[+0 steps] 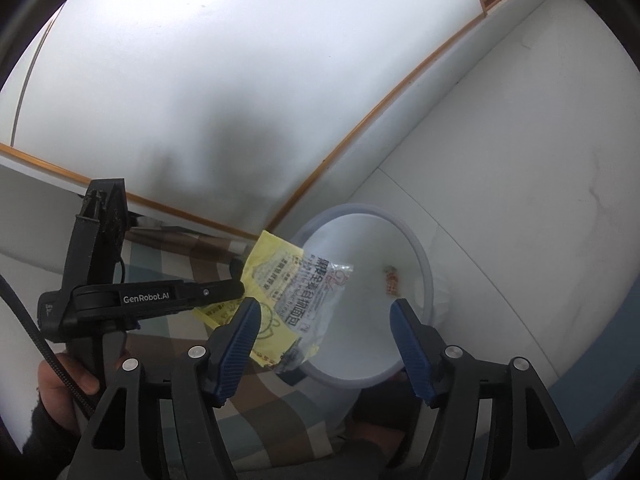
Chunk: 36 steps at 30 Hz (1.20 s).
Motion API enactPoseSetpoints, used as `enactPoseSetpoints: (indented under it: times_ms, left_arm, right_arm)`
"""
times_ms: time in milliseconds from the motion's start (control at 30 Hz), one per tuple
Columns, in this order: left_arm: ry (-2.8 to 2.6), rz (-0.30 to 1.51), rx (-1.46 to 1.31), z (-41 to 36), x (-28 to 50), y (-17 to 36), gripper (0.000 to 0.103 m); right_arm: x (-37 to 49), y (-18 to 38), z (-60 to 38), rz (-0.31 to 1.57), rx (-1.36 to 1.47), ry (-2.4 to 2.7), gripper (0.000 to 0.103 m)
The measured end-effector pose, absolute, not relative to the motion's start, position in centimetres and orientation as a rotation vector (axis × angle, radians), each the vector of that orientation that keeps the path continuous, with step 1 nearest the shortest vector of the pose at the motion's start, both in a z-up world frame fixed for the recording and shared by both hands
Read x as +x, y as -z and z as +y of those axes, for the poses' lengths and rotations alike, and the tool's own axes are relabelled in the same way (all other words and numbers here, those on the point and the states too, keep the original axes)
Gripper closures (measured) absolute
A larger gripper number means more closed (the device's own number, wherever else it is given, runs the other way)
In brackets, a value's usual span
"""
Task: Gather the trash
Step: 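Open the right gripper over the bin while the left gripper releases the yellow bag, then move both open grippers back over the trash on the table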
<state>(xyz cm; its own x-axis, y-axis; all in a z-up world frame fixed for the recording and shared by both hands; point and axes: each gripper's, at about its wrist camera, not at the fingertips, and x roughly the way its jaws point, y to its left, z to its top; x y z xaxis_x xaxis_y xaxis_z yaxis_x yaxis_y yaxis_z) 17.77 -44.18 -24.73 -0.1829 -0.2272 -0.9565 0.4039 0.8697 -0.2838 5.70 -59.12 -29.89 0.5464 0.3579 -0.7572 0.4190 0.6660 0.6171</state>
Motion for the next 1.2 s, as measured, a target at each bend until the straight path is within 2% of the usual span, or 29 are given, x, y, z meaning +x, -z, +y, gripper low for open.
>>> enactPoseSetpoints:
  times_ms: [100,167,233,300,767,1200]
  left_arm:
    - [0.545,1.672,0.115,-44.0,17.8,24.7,0.094]
    - [0.54,1.649,0.113,-43.9,17.8,24.2,0.084]
    - [0.534,1.612,0.109,-43.6,17.8,23.5,0.045]
    - [0.535,1.563,0.084,-43.1,17.9,22.5,0.033]
    - [0.522,1.363,0.116,-38.9,15.8,17.3,0.031]
    - [0.481,1.166,0.123,-34.5,13.1,11.6,0.031]
  right_arm:
    - [5.5,29.9,-59.3,1.031,0.885,0.054,0.034]
    - [5.1,29.8,-59.5,1.028,0.889,0.064,0.031]
    - [4.9,29.4,-59.8,1.03,0.895,0.069,0.031]
    - [4.7,29.4,-59.7,1.032,0.893,0.071,0.031]
    - [3.5,25.4,-58.5,0.989,0.808,0.115,0.015]
    - [1.7,19.5,-56.1,0.908,0.711,0.122,0.009]
